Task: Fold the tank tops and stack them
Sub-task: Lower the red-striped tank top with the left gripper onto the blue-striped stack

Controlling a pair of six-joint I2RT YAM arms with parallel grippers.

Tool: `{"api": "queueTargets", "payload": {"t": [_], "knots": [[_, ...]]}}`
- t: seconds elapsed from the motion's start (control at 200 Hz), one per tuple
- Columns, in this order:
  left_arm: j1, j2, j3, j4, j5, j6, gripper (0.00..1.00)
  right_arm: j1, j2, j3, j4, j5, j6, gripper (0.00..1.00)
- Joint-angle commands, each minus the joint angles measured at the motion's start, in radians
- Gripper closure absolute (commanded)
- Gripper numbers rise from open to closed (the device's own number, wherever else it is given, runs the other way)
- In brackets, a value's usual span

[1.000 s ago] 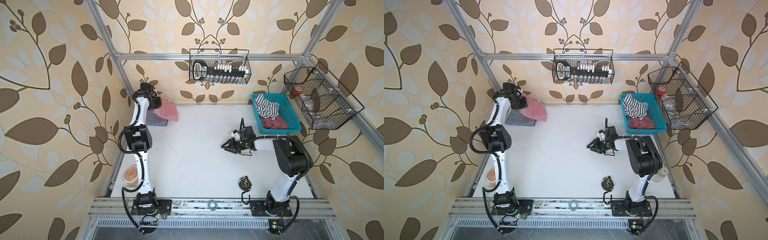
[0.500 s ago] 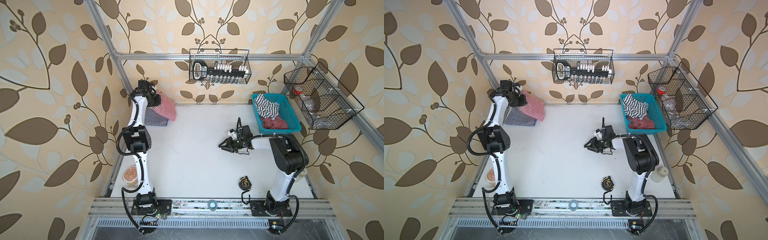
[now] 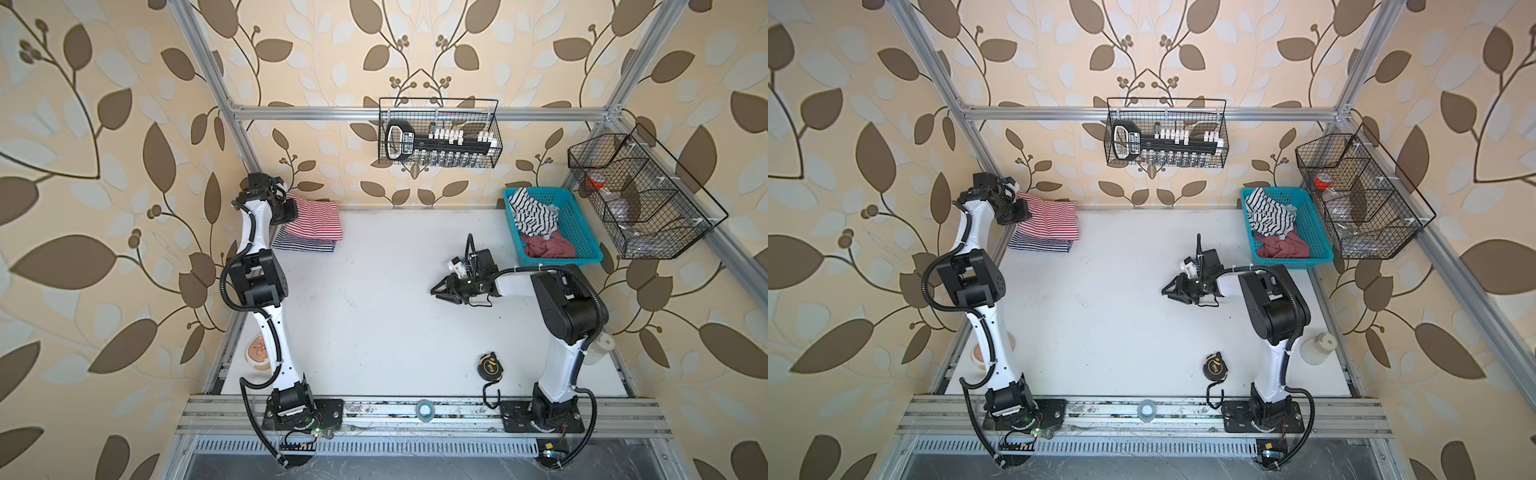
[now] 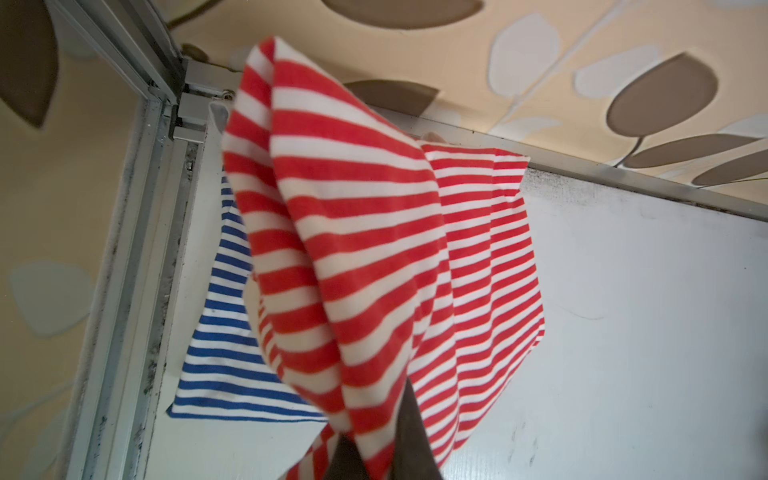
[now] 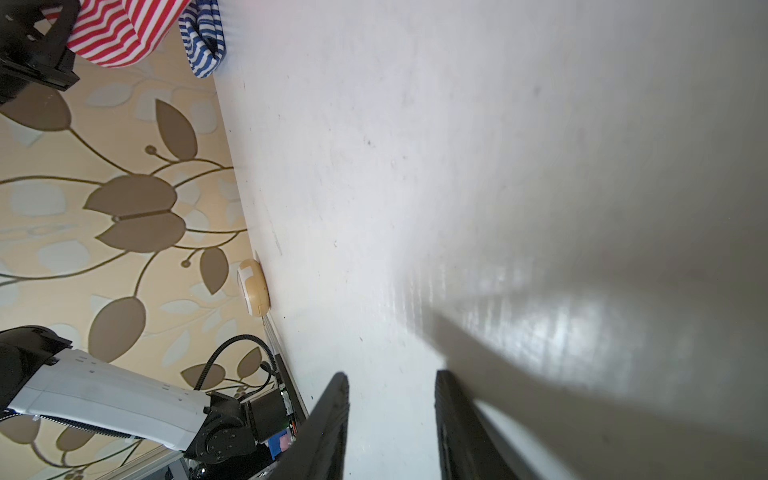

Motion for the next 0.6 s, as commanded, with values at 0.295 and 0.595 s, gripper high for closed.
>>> {"api": "queueTargets", "payload": {"t": [0.295, 0.595], "knots": [[0.028, 0.161, -0.010, 0.026, -0.018, 0.111, 0.94, 0.045, 0.113, 0.041, -0.149, 0.102, -0.007, 0.63], [0.056, 0.126, -0.068, 0.159, -0.074, -0.013, 0.65, 0.063, 0.129, 0.064, -0.161, 0.104, -0.006, 0.63]]}}
